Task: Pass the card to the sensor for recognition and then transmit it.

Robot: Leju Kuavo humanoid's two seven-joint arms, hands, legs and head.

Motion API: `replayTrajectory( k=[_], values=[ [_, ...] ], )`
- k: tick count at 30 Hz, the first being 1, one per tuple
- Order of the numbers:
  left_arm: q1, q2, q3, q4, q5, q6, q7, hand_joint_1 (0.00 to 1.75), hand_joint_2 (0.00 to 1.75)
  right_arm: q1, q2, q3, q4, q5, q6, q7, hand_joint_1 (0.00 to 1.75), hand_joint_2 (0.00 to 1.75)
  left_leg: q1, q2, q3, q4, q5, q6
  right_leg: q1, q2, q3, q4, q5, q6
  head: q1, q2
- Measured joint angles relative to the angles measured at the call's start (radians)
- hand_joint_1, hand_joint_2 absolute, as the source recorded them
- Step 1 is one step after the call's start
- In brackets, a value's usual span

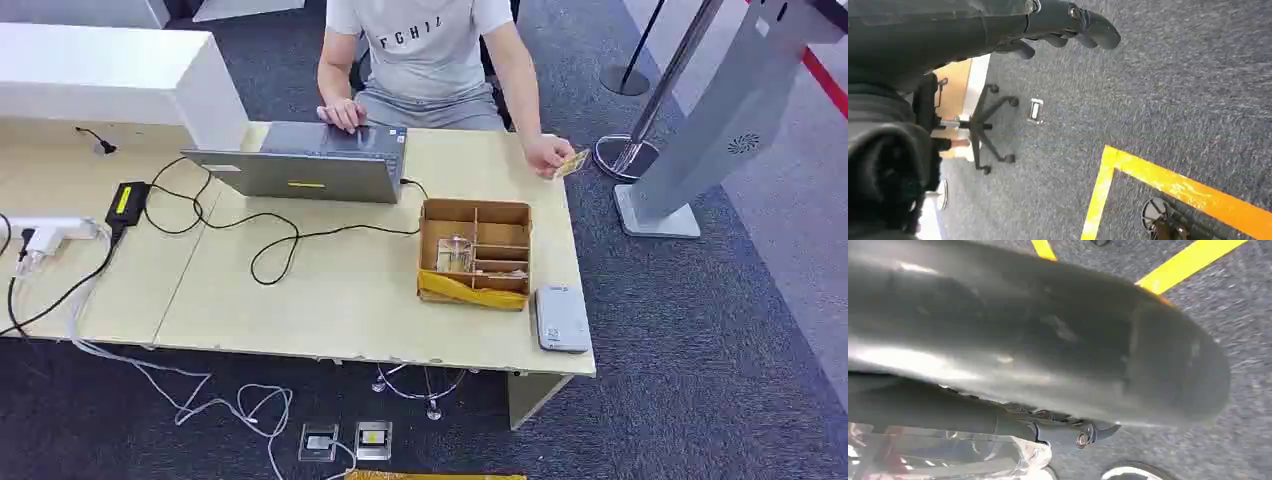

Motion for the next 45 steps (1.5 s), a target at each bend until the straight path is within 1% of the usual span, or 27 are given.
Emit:
replayTrajectory(
  k=[5, 14, 18, 20, 21, 23, 24, 26, 27, 28, 30, 31, 32, 33, 35, 37, 38, 39, 40, 41, 44, 45],
  values=[
    [0.002, 0.000, 0.018, 0.000, 0.008, -0.012, 0.002, 0.00, 0.00, 0.001, 0.000, 0.000, -0.014, -0.061, -0.016, 0.047, 0.00, 0.00, 0.000, 0.000, 0.000, 0.000, 0.000, 0.000, 0.000, 0.000, 0.000, 0.000, 0.000, 0.000, 0.000, 0.000],
    [0.002, 0.000, 0.025, 0.000, 0.008, -0.012, 0.002, 0.00, 0.00, 0.001, -0.001, 0.000, -0.023, -0.069, -0.016, 0.055, 0.00, 0.00, 0.000, 0.000, 0.000, 0.000, 0.000, 0.000, 0.000, 0.000, 0.000, 0.000, 0.000, 0.000, 0.000, 0.000],
    [0.003, 0.001, 0.025, 0.000, 0.008, -0.014, 0.011, 0.00, 0.00, -0.001, -0.008, 0.001, -0.022, -0.087, -0.016, 0.106, 0.00, 0.00, 0.000, 0.000, 0.000, 0.000, 0.000, 0.000, 0.000, 0.000, 0.000, 0.000, 0.000, 0.000, 0.000, 0.000],
    [0.003, 0.001, 0.025, 0.000, 0.013, -0.010, 0.013, 0.00, 0.00, -0.004, -0.020, 0.001, -0.020, -0.089, -0.016, 0.115, 0.00, 0.00, 0.000, 0.000, 0.000, 0.000, 0.000, 0.000, 0.000, 0.000, 0.000, 0.000, 0.000, 0.000, 0.000, 0.000],
    [0.003, 0.002, 0.025, 0.000, 0.015, -0.008, 0.015, 0.00, 0.00, -0.006, -0.029, 0.001, -0.017, -0.089, -0.016, 0.111, 0.00, 0.00, -0.001, 0.000, 0.000, 0.000, 0.000, 0.000, -0.001, 0.000, 0.000, 0.000, 0.000, 0.000, 0.000, 0.000],
    [0.003, 0.003, 0.025, 0.000, 0.024, -0.004, 0.026, 0.00, 0.00, -0.015, -0.062, -0.010, 0.006, -0.089, -0.017, 0.073, 0.00, 0.00, -0.002, 0.000, 0.000, 0.000, 0.000, 0.000, -0.002, 0.000, 0.000, 0.000, 0.000, 0.000, 0.000, 0.000],
    [0.003, 0.005, 0.025, 0.000, 0.026, -0.003, 0.035, 0.00, 0.00, -0.018, -0.081, -0.023, 0.017, -0.089, -0.017, 0.034, 0.00, 0.00, -0.002, 0.000, 0.000, 0.000, 0.000, 0.001, -0.002, 0.000, 0.000, 0.000, 0.000, 0.001, 0.000, 0.000],
    [0.003, 0.008, 0.025, 0.000, 0.033, -0.002, 0.053, 0.00, 0.00, -0.019, -0.136, -0.064, 0.028, -0.089, -0.018, -0.066, 0.00, 0.00, -0.004, 0.000, 0.000, 0.000, 0.000, 0.001, -0.004, 0.000, 0.000, 0.000, 0.001, 0.001, 0.000, 0.000],
    [0.003, 0.010, 0.025, 0.000, 0.039, -0.003, 0.064, 0.00, 0.00, -0.017, -0.178, -0.101, 0.027, -0.089, -0.018, -0.153, 0.00, 1.75, -0.005, 0.000, 0.000, 0.000, 0.000, 0.002, -0.005, -0.001, 0.000, 0.000, 0.001, 0.001, 0.000, 0.000],
    [0.003, 0.011, 0.025, 0.000, 0.045, -0.004, 0.068, 0.00, 0.00, -0.016, -0.213, -0.138, 0.022, -0.089, -0.018, -0.234, 0.00, 1.75, -0.006, 0.000, 0.000, 0.000, 0.000, 0.002, -0.006, -0.001, 0.000, 0.000, 0.001, 0.001, 0.000, 0.000],
    [0.003, 0.012, 0.026, 0.000, 0.050, -0.009, 0.068, 0.00, 0.00, -0.019, -0.276, -0.202, 0.004, -0.088, -0.018, -0.350, 0.00, 1.75, -0.006, 0.000, -0.002, 0.000, 0.000, 0.002, -0.006, 0.000, 0.001, 0.000, 0.001, 0.002, 0.001, 0.000],
    [0.003, 0.012, 0.026, 0.000, 0.054, -0.014, 0.067, 0.00, 0.00, -0.023, -0.308, -0.234, -0.011, -0.083, -0.018, -0.392, 0.00, 1.75, -0.006, 0.000, -0.002, 0.000, 0.000, 0.003, -0.006, 0.000, 0.001, 0.000, 0.001, 0.002, 0.000, 0.000],
    [0.003, 0.011, 0.027, 0.000, 0.054, -0.021, 0.062, 0.00, 0.00, -0.028, -0.335, -0.258, -0.025, -0.071, -0.018, -0.414, 0.00, 1.75, -0.006, 0.000, -0.002, 0.000, 0.000, 0.003, -0.006, 0.000, 0.001, 0.000, 0.001, 0.002, 0.000, 0.000],
    [0.002, 0.011, 0.029, 0.002, 0.054, -0.030, 0.055, 0.00, 0.00, -0.033, -0.366, -0.287, -0.045, -0.038, -0.018, -0.423, 0.00, 1.75, -0.006, 0.000, -0.002, 0.000, 0.000, 0.003, -0.006, 0.000, 0.001, 0.000, 0.001, 0.002, 0.000, 0.000],
    [0.000, 0.010, 0.033, 0.008, 0.047, -0.048, 0.042, 0.00, 0.00, -0.042, -0.423, -0.352, -0.087, 0.064, -0.018, -0.422, 0.00, 1.75, -0.007, 0.000, -0.002, 0.000, 0.001, 0.005, -0.007, -0.002, 0.001, 0.000, 0.001, 0.003, 0.000, 0.000],
    [0.000, 0.006, 0.040, 0.015, 0.041, -0.065, 0.031, 0.00, 0.00, -0.043, -0.476, -0.445, -0.138, 0.215, -0.018, -0.392, 0.00, 1.75, -0.006, -0.002, -0.002, 0.000, 0.001, 0.006, -0.006, -0.003, 0.001, 0.000, 0.002, 0.003, 0.000, 0.000],
    [0.000, 0.005, 0.042, 0.019, 0.037, -0.070, 0.025, 0.00, 0.00, -0.040, -0.496, -0.499, -0.168, 0.315, -0.018, -0.352, 0.00, 1.75, -0.006, -0.002, -0.003, 0.000, 0.001, 0.006, -0.006, -0.003, 0.002, 0.000, 0.002, 0.003, 0.000, 0.000],
    [0.000, 0.004, 0.042, 0.023, 0.034, -0.075, 0.019, 0.00, 0.00, -0.032, -0.515, -0.566, -0.208, 0.456, -0.018, -0.290, 0.00, 1.75, -0.006, -0.003, -0.003, 0.000, 0.001, 0.006, -0.006, -0.004, 0.002, 0.000, 0.002, 0.003, 0.000, 0.000],
    [0.000, 0.003, 0.043, 0.026, 0.032, -0.078, 0.014, 0.00, 0.00, -0.023, -0.525, -0.618, -0.244, 0.563, -0.018, -0.226, 0.00, 1.75, -0.006, -0.003, -0.003, 0.000, 0.002, 0.006, -0.006, -0.003, 0.002, 0.000, 0.002, 0.003, 0.000, 0.000],
    [0.000, 0.002, 0.044, 0.031, 0.028, -0.082, 0.010, 0.00, 0.00, -0.018, -0.536, -0.698, -0.300, 0.697, -0.018, -0.140, 0.00, 1.75, -0.005, -0.003, -0.003, 0.000, 0.002, 0.006, -0.005, -0.003, 0.003, 0.000, 0.002, 0.003, 0.000, 0.000],
    [-0.002, 0.001, 0.048, 0.040, 0.018, -0.083, 0.005, 0.00, 0.00, -0.013, -0.561, -0.859, -0.454, 0.945, -0.018, 0.064, 0.00, 1.75, -0.006, -0.005, -0.003, 0.000, 0.002, 0.005, -0.006, -0.006, 0.003, 0.001, 0.002, 0.003, 0.000, 0.000],
    [-0.003, 0.000, 0.049, 0.044, 0.014, -0.083, 0.005, 0.00, 0.00, -0.018, -0.571, -0.910, -0.495, 0.988, -0.018, 0.100, 0.00, 1.75, -0.006, -0.007, -0.003, 0.000, 0.003, 0.006, -0.006, -0.008, 0.003, 0.001, 0.002, 0.003, -0.001, 0.000]
  ],
)
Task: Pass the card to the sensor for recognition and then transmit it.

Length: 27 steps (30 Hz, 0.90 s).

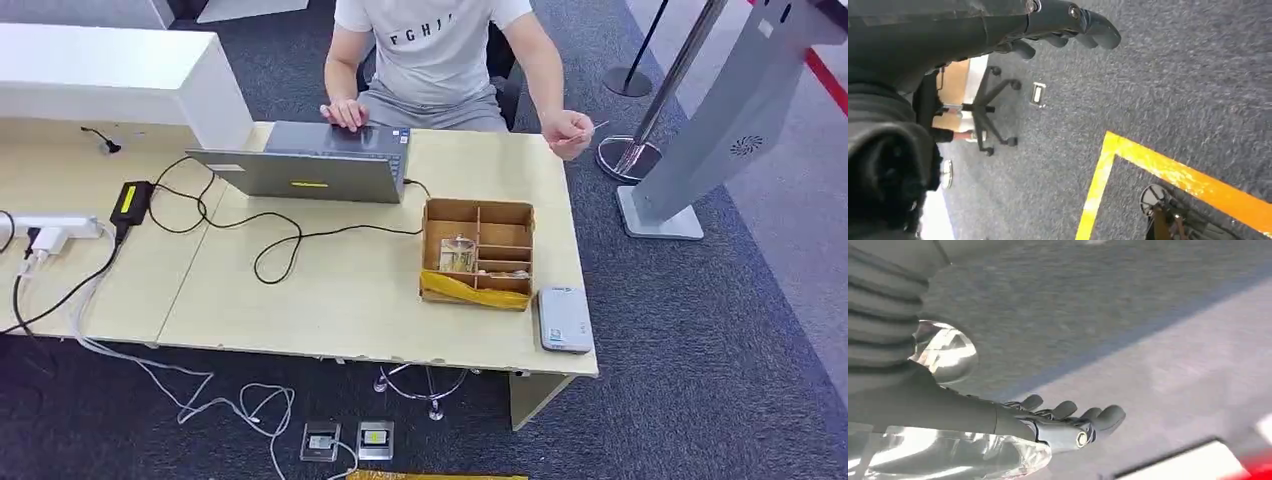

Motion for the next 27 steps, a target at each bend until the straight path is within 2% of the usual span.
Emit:
replayTrajectory(
  k=[2, 4, 7, 9, 12, 15, 17, 19, 21, 24, 27],
  values=[
    [0.000, 0.000, 0.000, 0.006, -0.010, -0.001, 0.003, 0.00, 0.00, -0.025, -0.024, -0.078, -0.113, 0.092, 0.000, 0.073, 0.00, 1.75, 0.000, -0.001, -0.001, 0.000, 0.001, 0.000, 0.000, 0.000, 0.000, 0.000, 0.000, 0.000, 0.000, 0.000],
    [0.000, 0.000, 0.000, 0.012, -0.020, -0.010, 0.008, 0.00, 0.00, -0.070, -0.040, -0.116, -0.195, 0.189, 0.000, 0.149, 0.00, 1.75, 0.000, -0.001, -0.001, 0.000, 0.001, 0.000, 0.000, 0.000, 0.000, 0.000, 0.000, 0.000, 0.000, 0.000],
    [0.000, 0.001, 0.000, 0.023, -0.036, -0.031, 0.009, 0.00, 0.00, -0.140, -0.060, -0.143, -0.323, 0.287, 0.000, 0.256, 0.00, 1.75, 0.000, -0.001, -0.001, 0.000, 0.002, 0.000, 0.000, 0.000, 0.000, 0.000, 0.000, 0.000, 0.000, 0.000],
    [-0.002, 0.002, 0.000, 0.028, -0.047, -0.044, 0.009, 0.00, 0.00, -0.211, -0.060, -0.132, -0.398, 0.336, 0.003, 0.296, 0.00, 1.75, -0.001, -0.001, -0.002, 0.000, 0.002, -0.001, -0.001, 0.000, -0.001, 0.001, 0.000, 0.000, 0.001, 0.000],
    [-0.006, 0.006, 0.000, 0.034, -0.061, -0.061, 0.008, 0.00, 0.00, -0.329, -0.057, -0.068, -0.529, 0.397, 0.007, 0.349, 0.00, 1.75, 0.000, -0.001, -0.001, 0.000, 0.002, -0.001, 0.000, 0.001, -0.002, 0.002, 0.000, 0.000, 0.001, 0.000],
    [-0.008, 0.007, 0.000, 0.036, -0.073, -0.071, 0.002, 0.00, 0.00, -0.415, -0.048, 0.013, -0.611, 0.432, 0.016, 0.365, 0.00, 1.75, 0.001, -0.006, -0.003, 0.000, 0.003, -0.001, 0.001, -0.003, -0.002, 0.002, 0.000, 0.000, 0.002, 0.000],
    [-0.008, 0.011, 0.000, 0.036, -0.093, -0.087, -0.012, 0.00, 0.00, -0.480, -0.029, 0.087, -0.653, 0.535, 0.048, 0.372, 0.00, 1.75, 0.001, -0.005, -0.006, 0.000, 0.004, -0.002, 0.001, -0.004, -0.004, 0.002, 0.000, 0.000, 0.001, 0.000],
    [-0.009, 0.020, -0.001, 0.036, -0.118, -0.114, -0.026, 0.00, 0.00, -0.555, 0.006, 0.171, -0.694, 0.694, 0.125, 0.395, 0.00, 1.75, 0.001, -0.003, -0.005, 0.000, 0.004, -0.002, 0.001, -0.001, -0.005, 0.002, 0.000, 0.000, -0.001, 0.000],
    [-0.016, 0.032, -0.004, 0.037, -0.150, -0.150, -0.046, 0.00, 0.00, -0.598, 0.045, 0.256, -0.727, 0.896, 0.238, 0.417, 0.00, 1.75, 0.004, -0.005, -0.004, 0.000, 0.004, -0.003, 0.003, -0.003, -0.004, 0.002, 0.000, 0.000, 0.001, 0.000],
    [-0.018, 0.049, -0.010, 0.042, -0.187, -0.190, -0.070, 0.00, 0.00, -0.611, 0.096, 0.374, -0.754, 1.209, 0.409, 0.400, 0.00, 1.75, 0.005, -0.010, -0.005, 0.000, 0.005, -0.004, 0.004, -0.007, -0.004, 0.002, 0.000, -0.001, 0.001, 0.000],
    [-0.016, 0.057, -0.014, 0.045, -0.203, -0.197, -0.074, 0.00, 0.00, -0.606, 0.145, 0.441, -0.756, 1.307, 0.470, 0.375, 0.00, 1.75, 0.005, -0.010, -0.005, 0.000, 0.005, -0.004, 0.004, -0.007, -0.005, 0.002, 0.000, -0.001, 0.001, 0.000]
  ],
)
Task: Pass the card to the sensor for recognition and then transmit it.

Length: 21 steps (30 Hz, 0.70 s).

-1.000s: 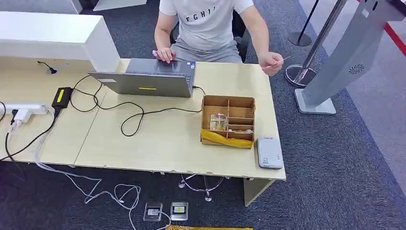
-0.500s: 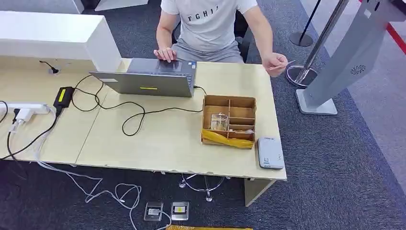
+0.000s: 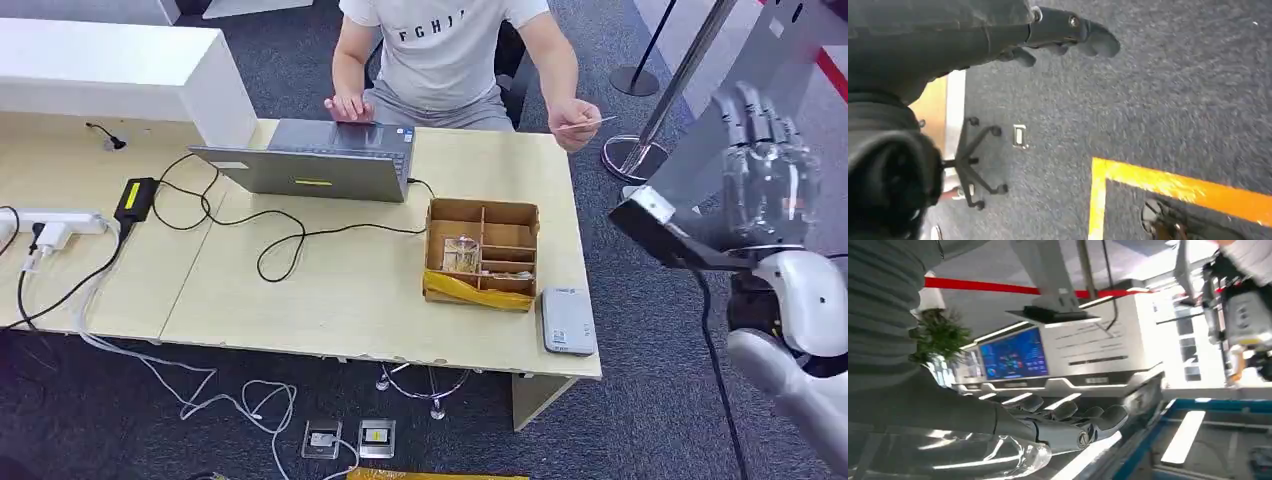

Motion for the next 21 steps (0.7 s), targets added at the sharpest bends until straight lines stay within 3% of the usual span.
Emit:
replayTrajectory(
  k=[7, 15, 21],
  values=[
    [0.001, 0.012, -0.015, 0.005, -0.021, 0.001, 0.002, 0.00, 0.00, 0.019, 0.086, 0.077, 0.011, 0.021, 0.021, -0.029, 0.00, 1.75, 0.000, 0.003, 0.000, 0.000, 0.000, 0.000, 0.000, 0.002, -0.001, 0.000, 0.000, 0.000, 0.000, 0.000],
    [0.002, 0.021, -0.022, 0.011, -0.031, -0.002, 0.012, 0.00, 0.00, 0.049, 0.136, 0.109, 0.059, 0.019, 0.031, -0.035, 0.00, 1.75, 0.000, 0.003, 0.000, 0.000, 0.000, 0.000, 0.000, 0.002, -0.002, 0.000, 0.000, 0.000, 0.000, 0.000],
    [0.003, 0.022, -0.022, 0.013, -0.022, 0.000, 0.022, 0.00, 0.00, 0.047, 0.175, 0.124, 0.127, -0.044, -0.004, -0.053, 0.00, 1.75, 0.000, 0.003, 0.000, 0.000, 0.000, 0.000, 0.000, 0.002, -0.002, 0.000, 0.000, 0.000, 0.000, 0.000]
  ],
)
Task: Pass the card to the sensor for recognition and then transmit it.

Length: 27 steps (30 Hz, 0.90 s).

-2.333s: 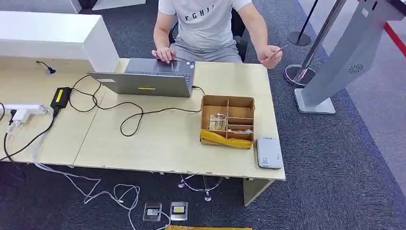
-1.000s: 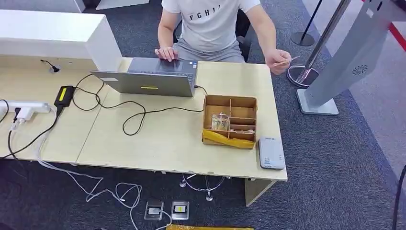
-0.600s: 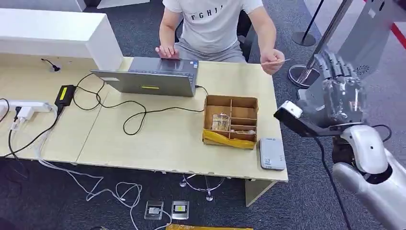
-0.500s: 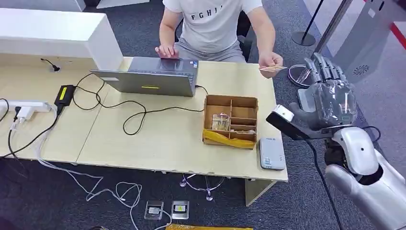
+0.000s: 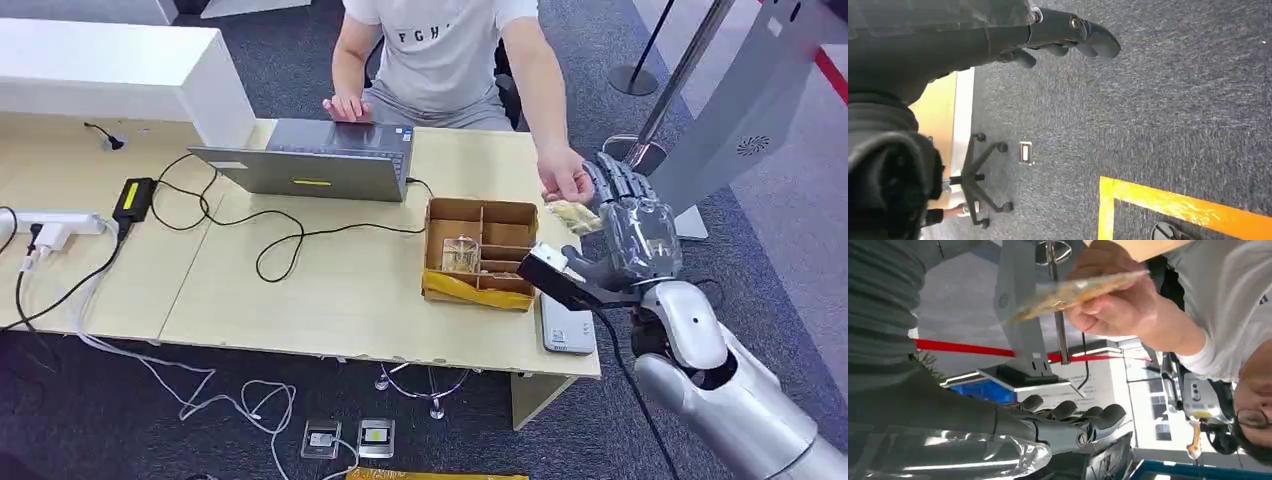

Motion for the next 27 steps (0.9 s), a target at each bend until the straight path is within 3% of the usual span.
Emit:
replayTrajectory(
  k=[3, 4, 15, 27],
  values=[
    [0.000, -0.001, 0.000, 0.000, 0.004, 0.003, 0.000, 0.00, 0.00, -0.003, 0.033, 0.002, 0.053, -0.018, -0.041, -0.015, 0.00, 1.75, 0.000, 0.001, 0.000, 0.000, 0.000, 0.000, 0.000, 0.000, 0.000, 0.000, 0.000, 0.000, 0.000, 0.000],
    [0.000, -0.001, 0.000, 0.000, 0.004, 0.003, 0.000, 0.00, 0.00, -0.003, 0.047, 0.004, 0.077, -0.019, -0.051, -0.019, 1.75, 1.75, 0.000, 0.001, 0.001, 0.000, 0.000, 0.000, 0.000, 0.000, 0.000, 0.000, 0.000, 0.000, 0.000, 0.000],
    [0.001, 0.000, 0.000, 0.008, -0.011, 0.011, 0.002, 0.00, 0.00, -0.003, 0.078, 0.008, 0.133, -0.019, -0.051, -0.022, 1.75, 1.75, 0.000, 0.001, 0.000, 0.000, 0.000, 0.000, 0.000, 0.001, 0.000, 0.000, 0.000, 0.000, 0.000, 0.000],
    [0.001, -0.005, 0.002, 0.008, 0.005, 0.035, 0.010, 0.00, 0.00, -0.003, 0.109, 0.008, 0.179, -0.011, -0.112, -0.057, 1.75, 1.75, 0.000, 0.001, 0.001, 0.000, 0.000, 0.000, 0.000, 0.001, 0.000, 0.000, 0.000, 0.000, 0.000, 0.000]
  ],
)
